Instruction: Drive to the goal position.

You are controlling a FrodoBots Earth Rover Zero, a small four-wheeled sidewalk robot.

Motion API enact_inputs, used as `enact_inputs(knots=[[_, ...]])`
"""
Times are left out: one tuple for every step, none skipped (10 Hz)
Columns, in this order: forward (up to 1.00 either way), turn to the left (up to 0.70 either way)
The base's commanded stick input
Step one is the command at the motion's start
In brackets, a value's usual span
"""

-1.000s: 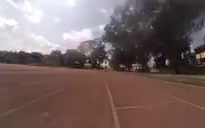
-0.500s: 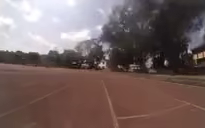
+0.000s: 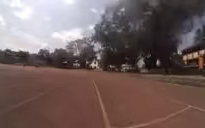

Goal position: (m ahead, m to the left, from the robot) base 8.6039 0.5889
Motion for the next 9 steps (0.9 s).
enact_inputs(knots=[[0.70, 0.00], [0.70, 0.00], [0.70, 0.00], [0.70, 0.00], [0.70, 0.00], [0.70, 0.00], [0.70, 0.00], [0.70, 0.00], [0.70, 0.00]])
